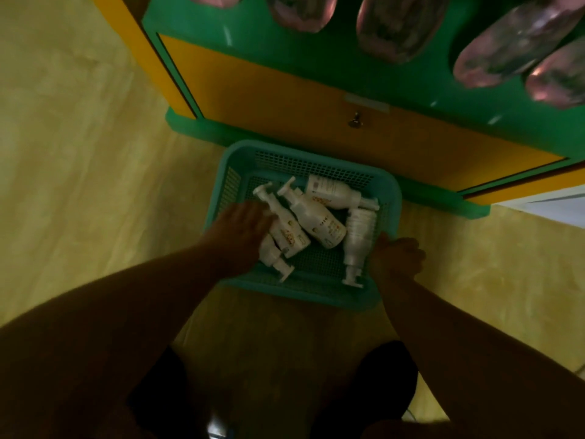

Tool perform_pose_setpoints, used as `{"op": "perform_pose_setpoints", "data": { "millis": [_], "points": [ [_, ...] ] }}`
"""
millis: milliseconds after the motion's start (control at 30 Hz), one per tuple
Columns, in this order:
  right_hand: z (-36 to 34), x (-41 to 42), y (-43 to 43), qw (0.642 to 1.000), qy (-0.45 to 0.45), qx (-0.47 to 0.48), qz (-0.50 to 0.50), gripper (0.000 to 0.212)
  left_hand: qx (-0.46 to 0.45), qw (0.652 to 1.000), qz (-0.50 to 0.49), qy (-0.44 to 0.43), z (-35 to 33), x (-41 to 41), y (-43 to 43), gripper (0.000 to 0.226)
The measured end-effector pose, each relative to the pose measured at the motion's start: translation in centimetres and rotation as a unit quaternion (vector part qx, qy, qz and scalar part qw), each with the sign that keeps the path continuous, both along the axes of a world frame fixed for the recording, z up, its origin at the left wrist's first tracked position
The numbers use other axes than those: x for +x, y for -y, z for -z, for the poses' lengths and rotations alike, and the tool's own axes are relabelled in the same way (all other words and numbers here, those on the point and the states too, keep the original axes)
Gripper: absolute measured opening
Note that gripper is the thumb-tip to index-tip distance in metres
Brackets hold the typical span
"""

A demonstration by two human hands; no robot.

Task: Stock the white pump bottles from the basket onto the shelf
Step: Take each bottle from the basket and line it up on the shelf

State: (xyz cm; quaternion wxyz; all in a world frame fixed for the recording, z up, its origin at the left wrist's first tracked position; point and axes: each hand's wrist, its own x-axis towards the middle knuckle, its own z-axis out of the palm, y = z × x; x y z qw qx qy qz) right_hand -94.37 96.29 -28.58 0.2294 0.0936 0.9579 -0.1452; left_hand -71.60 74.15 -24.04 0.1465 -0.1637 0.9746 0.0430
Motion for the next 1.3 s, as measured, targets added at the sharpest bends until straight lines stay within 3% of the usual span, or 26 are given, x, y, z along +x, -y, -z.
{"op": "perform_pose_setpoints", "data": {
  "millis": [67, 167, 333, 533, 800, 967, 1067, 1167, 1233, 1300],
  "points": [
    [-0.3, 0.7, 0.4, 0.999, -0.038, -0.01, -0.024, 0.068, 0.023, 0.989, 0.103, 0.108, 0.5, 0.0, -1.8, 0.073],
    [-1.2, 1.5, 0.6, 0.99, -0.113, -0.032, -0.078, 0.069, 0.029, 0.981, 0.073, 0.177, 1.2, 0.0, -2.4, 0.07],
    [-2.4, 2.2, 0.9, 0.981, -0.137, -0.04, -0.133, 0.067, 0.012, 0.98, 0.081, 0.18, 1.9, 0.0, -2.7, 0.071],
    [-3.3, 2.8, 1.6, 0.982, -0.116, -0.044, -0.141, 0.068, -0.027, 0.979, 0.056, 0.194, 3.4, 0.3, -2.1, 0.095],
    [-4.3, 3.9, 2.2, 0.964, -0.141, -0.055, -0.219, 0.064, -0.059, 0.975, 0.016, 0.213, 3.9, -1.9, 0.1, 0.089],
    [-6.6, 3.5, 1.8, 0.951, -0.132, -0.051, -0.276, 0.061, 0.001, 0.971, 0.032, 0.239, 1.3, -3.2, 1.8, 0.062],
    [-9.5, 2.7, 2.2, 0.913, -0.143, -0.068, -0.376, 0.049, 0.063, 0.969, -0.011, 0.237, -2.0, -3.0, 2.5, 0.047],
    [-12.8, 1.9, 3.8, 0.868, -0.156, -0.099, -0.461, 0.032, 0.119, 0.967, -0.09, 0.205, -6.5, -3.1, 3.3, 0.066],
    [-15.0, 2.1, 4.5, 0.863, -0.144, -0.114, -0.471, 0.027, 0.141, 0.966, -0.109, 0.19, -10.3, -2.6, 3.4, 0.092],
    [-17.1, 2.5, 5.1, 0.864, -0.129, -0.172, -0.456, 0.023, 0.183, 0.962, -0.149, 0.137, -13.5, -1.5, 3.4, 0.096]
  ]
}}
